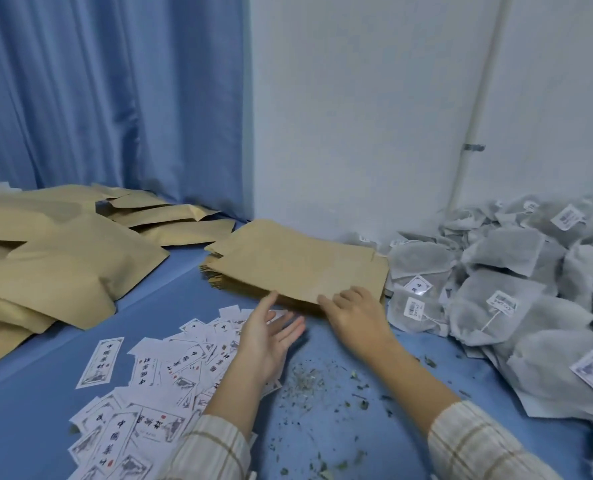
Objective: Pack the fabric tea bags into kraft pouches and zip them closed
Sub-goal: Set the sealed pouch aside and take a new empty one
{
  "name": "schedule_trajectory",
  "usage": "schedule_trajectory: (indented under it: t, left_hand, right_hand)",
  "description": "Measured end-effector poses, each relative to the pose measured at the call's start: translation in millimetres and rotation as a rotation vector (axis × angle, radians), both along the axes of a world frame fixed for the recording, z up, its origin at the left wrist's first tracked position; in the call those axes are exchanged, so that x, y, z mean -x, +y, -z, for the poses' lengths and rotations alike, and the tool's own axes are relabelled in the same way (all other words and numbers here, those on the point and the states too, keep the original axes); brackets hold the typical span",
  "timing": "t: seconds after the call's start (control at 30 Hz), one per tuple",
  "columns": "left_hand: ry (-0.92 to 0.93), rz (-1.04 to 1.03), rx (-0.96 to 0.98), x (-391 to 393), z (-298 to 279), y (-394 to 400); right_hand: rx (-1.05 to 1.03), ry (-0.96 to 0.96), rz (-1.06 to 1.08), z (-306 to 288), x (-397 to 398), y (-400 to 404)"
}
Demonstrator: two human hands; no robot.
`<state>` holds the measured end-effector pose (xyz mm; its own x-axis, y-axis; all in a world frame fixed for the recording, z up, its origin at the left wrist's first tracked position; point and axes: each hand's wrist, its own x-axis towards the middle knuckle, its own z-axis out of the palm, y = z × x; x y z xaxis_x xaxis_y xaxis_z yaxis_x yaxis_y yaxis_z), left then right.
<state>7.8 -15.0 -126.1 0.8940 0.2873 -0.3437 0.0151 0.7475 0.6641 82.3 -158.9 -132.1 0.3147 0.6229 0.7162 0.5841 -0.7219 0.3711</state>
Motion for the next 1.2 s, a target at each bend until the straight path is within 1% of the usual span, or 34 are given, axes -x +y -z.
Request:
schedule_trajectory:
  t: [0.07,0.13,0.23,0.27,0.3,0.37,0.4,0.43,0.47,0.5,0.53,0.57,0.6,0.63,0.67,0.7,0.73,0.77,0.8,0.83,0.87,0.9,0.93,0.97,1.0,1.03,1.07,1.1,1.13,1.2]
  left_hand:
    - [-0.071,0.021,0.008,2.4,-2.7,-3.4]
    - [-0.133,0.017,0.021,6.1,-6.6,-4.9]
    - [-0.136,-0.082,0.042,14.3,-16.7,-13.0]
    - [-0.138,-0.12,-0.003,18.0,-21.3,-16.8]
    - [-0.14,-0.159,-0.101,23.4,-26.2,-20.1]
    - [-0.149,-0.227,-0.348,32.2,-35.4,-24.7]
    - [-0.144,-0.262,-0.477,37.9,-39.9,-26.4]
    - [-0.133,-0.312,-0.633,43.1,-44.3,-28.0]
    - [-0.125,-0.385,-0.843,48.0,-48.7,-29.4]
    - [-0.146,-0.46,-1.092,54.2,-53.5,-30.9]
    - [-0.22,-0.496,-1.33,61.0,-58.5,-32.8]
    - [-0.329,-0.477,-1.525,66.8,-62.3,-34.5]
    - [-0.425,-0.412,-1.69,71.7,-64.6,-36.4]
    - [-0.48,-0.349,-1.86,75.5,-65.8,-38.0]
    - [-0.479,-0.296,-2.03,78.4,-64.8,-39.1]
    - [-0.431,-0.235,-2.187,81.2,-61.8,-39.9]
    - [-0.354,-0.157,-2.303,85.0,-57.1,-39.7]
    - [-0.305,-0.076,-2.363,89.5,-51.3,-39.7]
    - [-0.292,-0.001,-2.376,93.4,-45.3,-40.2]
    - [-0.319,0.079,-2.36,96.4,-38.7,-40.1]
    - [-0.361,0.172,-2.35,98.5,-32.3,-42.0]
    - [-0.379,0.266,-2.345,100.1,-26.1,-45.8]
    - [-0.345,0.374,-2.323,102.5,-21.3,-51.7]
    - [-0.28,0.495,-2.244,105.5,-17.9,-59.7]
    - [-0.234,0.616,-2.092,108.6,-16.2,-68.8]
    - [-0.237,0.709,-1.898,110.9,-15.3,-78.5]
    - [-0.263,0.749,-1.718,113.0,-14.7,-88.2]
    - [-0.281,0.724,-1.588,113.3,-13.1,-97.4]
    - [-0.279,0.65,-1.504,112.2,-11.6,-107.1]
    - [-0.193,0.446,-1.434,107.6,-6.9,-125.2]
  right_hand:
    - [-0.101,-0.129,-0.184,6.9,19.0,-15.0]
    - [-0.118,-0.186,-0.288,8.3,40.5,-28.1]
    - [-0.071,-0.202,-0.34,7.8,61.1,-44.3]
    - [-0.068,-0.176,-0.333,6.1,66.2,-47.0]
    - [-0.048,-0.12,-0.319,4.2,71.9,-48.9]
    - [0.016,0.015,-0.285,-3.2,84.1,-52.3]
    - [0.01,0.136,-0.27,-6.8,91.5,-53.7]
    - [-0.045,0.301,-0.245,-11.4,98.5,-54.6]
    - [-0.143,0.492,-0.212,-18.0,105.9,-56.5]
    - [-0.283,0.686,-0.208,-25.5,113.5,-57.3]
    - [-0.478,0.87,-0.231,-34.3,120.4,-57.8]
    - [-0.727,1.057,-0.309,-45.4,125.8,-58.4]
    - [-1.009,1.244,-0.45,-58.9,129.6,-59.5]
    - [-1.27,1.402,-0.601,-70.1,129.9,-63.4]
    - [-1.458,1.51,-0.738,-78.2,130.0,-70.7]
    - [-1.562,1.56,-0.785,-82.7,129.6,-79.3]
    - [-1.6,1.57,-0.754,-82.8,130.6,-87.0]
    - [-1.62,1.559,-0.667,-80.0,133.6,-92.9]
    - [-1.635,1.528,-0.523,-74.0,135.9,-97.0]
    - [-1.65,1.499,-0.369,-66.0,137.1,-98.1]
    - [-1.675,1.49,-0.27,-56.4,138.5,-98.0]
    - [-1.701,1.519,-0.239,-47.9,140.2,-97.4]
    - [-1.722,1.572,-0.246,-40.1,142.1,-96.3]
    - [-1.737,1.635,-0.26,-32.6,144.7,-95.1]
    - [-1.745,1.686,-0.271,-25.4,146.8,-93.7]
    - [-1.758,1.719,-0.281,-19.3,149.6,-92.9]
    - [-1.771,1.731,-0.286,-13.1,152.1,-92.2]
    - [-1.781,1.731,-0.295,-7.2,154.6,-92.3]
    - [-1.788,1.727,-0.319,-2.5,156.0,-92.3]
    - [-1.796,1.755,-0.386,4.4,158.9,-94.4]
